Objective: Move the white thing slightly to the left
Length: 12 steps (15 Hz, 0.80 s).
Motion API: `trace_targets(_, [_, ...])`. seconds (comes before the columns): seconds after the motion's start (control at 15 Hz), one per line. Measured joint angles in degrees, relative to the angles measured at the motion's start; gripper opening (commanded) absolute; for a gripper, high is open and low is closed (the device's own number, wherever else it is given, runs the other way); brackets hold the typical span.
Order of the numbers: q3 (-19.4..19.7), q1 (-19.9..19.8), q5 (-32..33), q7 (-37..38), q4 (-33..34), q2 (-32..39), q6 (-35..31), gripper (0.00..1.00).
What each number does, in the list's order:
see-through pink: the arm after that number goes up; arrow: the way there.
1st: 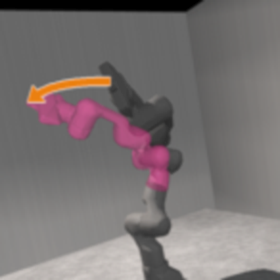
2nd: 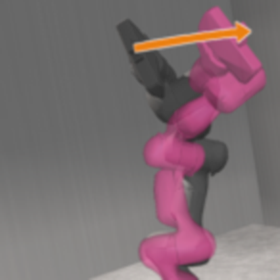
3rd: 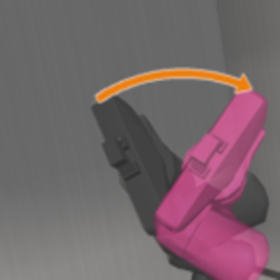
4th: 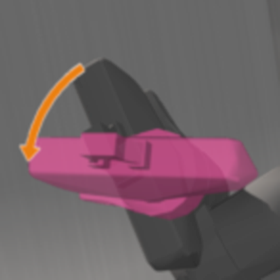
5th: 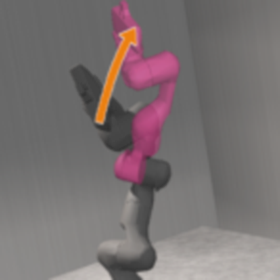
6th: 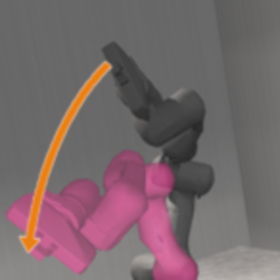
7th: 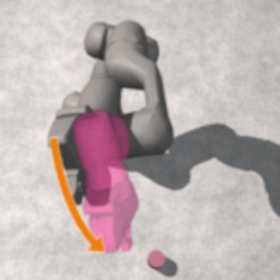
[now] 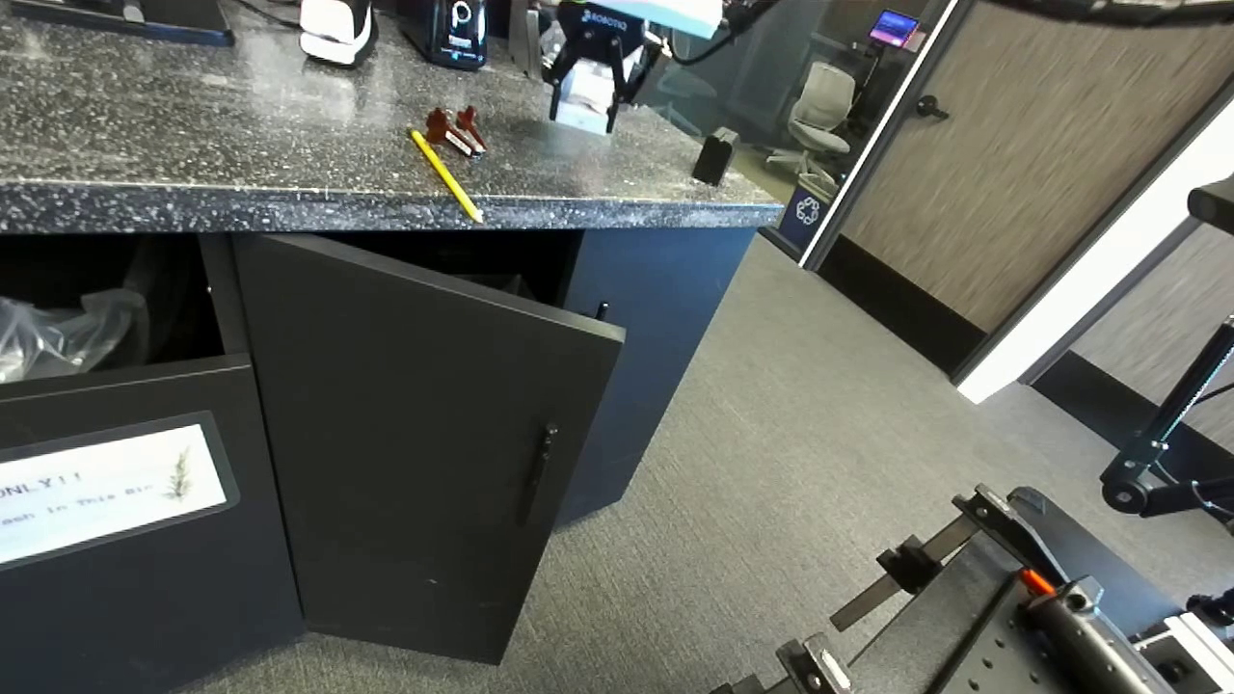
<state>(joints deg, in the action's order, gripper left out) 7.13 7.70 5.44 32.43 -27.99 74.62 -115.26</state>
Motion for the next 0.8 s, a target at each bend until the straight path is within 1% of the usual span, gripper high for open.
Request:
trace_targets(0.13, [-0.35,1.31,-0.11,-1.36,0.80,-0.20,1.64,0.36])
trace_targets(0.27, [-0.95,1.76,-0.28,-3.10,2.42,0.01,4.60,0.36])
trace_targets(0.33, [-1.23,1.76,-0.30,-3.91,2.53,-0.08,5.05,0.36])
trace_targets(0.6, [-2.46,1.10,-1.24,-8.22,2.48,-0.24,5.15,0.36])
trace_targets(0.8, [-5.06,-0.10,-3.64,-14.26,1.82,-0.20,5.15,0.36])
